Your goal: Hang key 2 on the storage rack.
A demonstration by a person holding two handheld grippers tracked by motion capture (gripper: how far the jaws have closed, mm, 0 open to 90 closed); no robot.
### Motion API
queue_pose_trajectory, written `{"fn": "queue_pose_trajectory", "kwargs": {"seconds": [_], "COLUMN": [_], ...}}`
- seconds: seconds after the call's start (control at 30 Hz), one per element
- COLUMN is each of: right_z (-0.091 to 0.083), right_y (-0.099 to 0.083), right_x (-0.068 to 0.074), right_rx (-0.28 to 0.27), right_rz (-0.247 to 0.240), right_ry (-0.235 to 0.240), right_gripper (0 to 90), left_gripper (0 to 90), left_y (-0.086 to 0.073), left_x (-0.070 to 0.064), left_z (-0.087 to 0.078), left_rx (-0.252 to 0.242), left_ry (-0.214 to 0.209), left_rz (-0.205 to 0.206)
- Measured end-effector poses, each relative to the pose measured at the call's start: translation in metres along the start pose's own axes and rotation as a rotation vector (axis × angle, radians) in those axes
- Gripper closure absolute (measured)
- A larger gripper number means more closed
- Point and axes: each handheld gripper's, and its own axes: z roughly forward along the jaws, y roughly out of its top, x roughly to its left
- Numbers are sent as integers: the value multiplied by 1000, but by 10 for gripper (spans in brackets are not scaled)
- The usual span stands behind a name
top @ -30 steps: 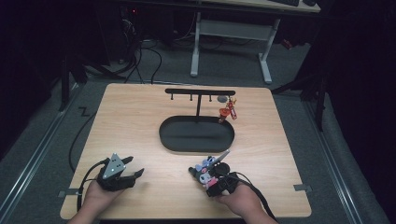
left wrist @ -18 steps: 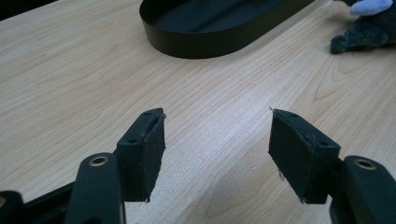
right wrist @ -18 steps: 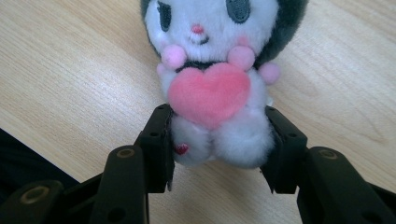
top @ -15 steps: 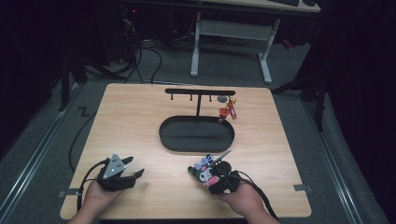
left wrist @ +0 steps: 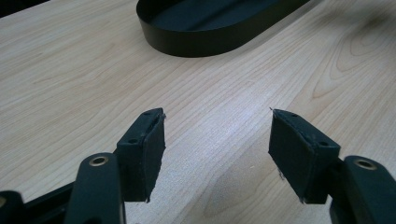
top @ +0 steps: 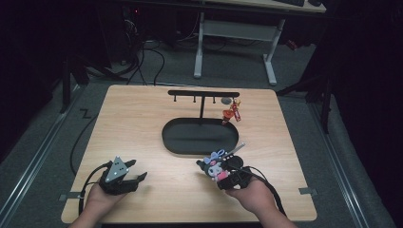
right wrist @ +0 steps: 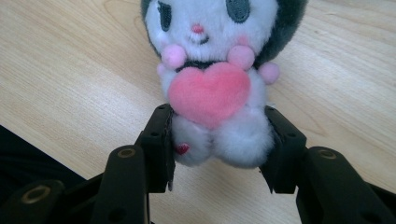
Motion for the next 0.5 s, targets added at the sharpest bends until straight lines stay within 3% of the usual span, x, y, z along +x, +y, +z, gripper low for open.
{"fn": "queue_pose_trajectory", "kwargs": {"seconds": [0.5], "right_z": [-32], "right_y": [26], "right_x": [-13], "right_rx": [-19], "right_rz": [24], "right_ry": [-25], "right_gripper": [524], "left_gripper": [361], "left_y": [0], "left_x": [0], "left_z": [0], "left_rx": [7], "left_ry": [-8], "left_rz": [1]}}
